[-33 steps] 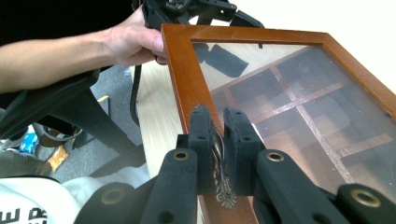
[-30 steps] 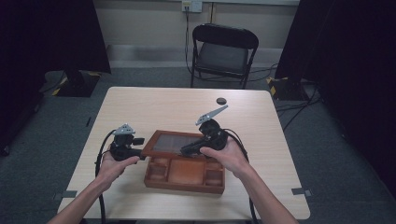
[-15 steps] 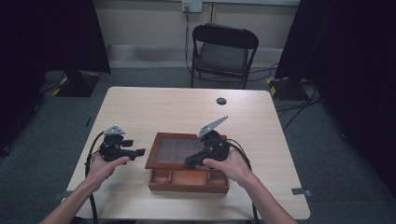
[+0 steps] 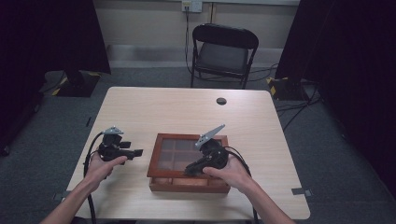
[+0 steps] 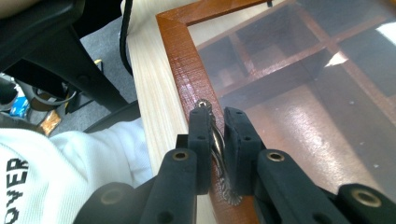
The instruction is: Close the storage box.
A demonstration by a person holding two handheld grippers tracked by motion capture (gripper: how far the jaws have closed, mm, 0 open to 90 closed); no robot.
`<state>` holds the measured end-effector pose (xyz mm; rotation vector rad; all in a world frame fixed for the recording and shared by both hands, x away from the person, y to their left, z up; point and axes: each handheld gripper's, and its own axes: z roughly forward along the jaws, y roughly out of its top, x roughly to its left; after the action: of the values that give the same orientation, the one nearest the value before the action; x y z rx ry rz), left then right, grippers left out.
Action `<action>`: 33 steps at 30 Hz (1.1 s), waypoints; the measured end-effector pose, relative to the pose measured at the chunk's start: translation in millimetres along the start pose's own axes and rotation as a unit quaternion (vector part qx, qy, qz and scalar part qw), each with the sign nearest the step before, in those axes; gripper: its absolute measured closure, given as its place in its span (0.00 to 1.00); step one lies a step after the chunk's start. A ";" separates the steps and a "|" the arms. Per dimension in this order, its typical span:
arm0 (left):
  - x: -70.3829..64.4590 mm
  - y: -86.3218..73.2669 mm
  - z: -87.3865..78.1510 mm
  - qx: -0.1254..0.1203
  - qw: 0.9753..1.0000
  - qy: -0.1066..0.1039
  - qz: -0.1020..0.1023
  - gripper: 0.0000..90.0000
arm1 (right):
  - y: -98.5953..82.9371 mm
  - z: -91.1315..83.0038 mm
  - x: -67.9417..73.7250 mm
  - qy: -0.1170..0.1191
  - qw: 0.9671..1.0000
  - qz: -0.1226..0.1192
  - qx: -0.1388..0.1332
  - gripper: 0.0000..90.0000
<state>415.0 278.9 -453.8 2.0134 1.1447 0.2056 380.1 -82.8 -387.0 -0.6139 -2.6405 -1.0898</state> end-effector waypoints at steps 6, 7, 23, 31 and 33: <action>-3.2 0.3 1.9 0.006 1.000 -0.004 0.006 0.28 | -5.0 6.3 -0.5 -0.001 1.000 -0.004 0.006 0.91; -3.1 0.3 2.0 0.007 1.000 -0.005 0.007 0.28 | -5.8 7.2 -0.4 -0.002 1.000 -0.001 0.009 0.91; 2.3 -3.0 1.6 0.010 1.000 0.000 -0.006 0.28 | -20.2 29.3 -2.6 -0.010 0.999 -0.007 0.033 0.92; 7.4 -3.1 1.0 0.008 1.000 0.013 -0.013 0.26 | -24.6 31.6 -2.3 -0.012 1.000 -0.006 0.028 0.91; 8.0 -3.3 0.0 0.007 1.000 0.014 -0.014 0.26 | -25.3 30.6 -3.1 -0.010 1.000 -0.010 0.025 0.91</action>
<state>417.5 286.0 -457.9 2.0110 1.1939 0.2140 370.1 -78.1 -425.2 -0.5916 -2.6881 -1.0260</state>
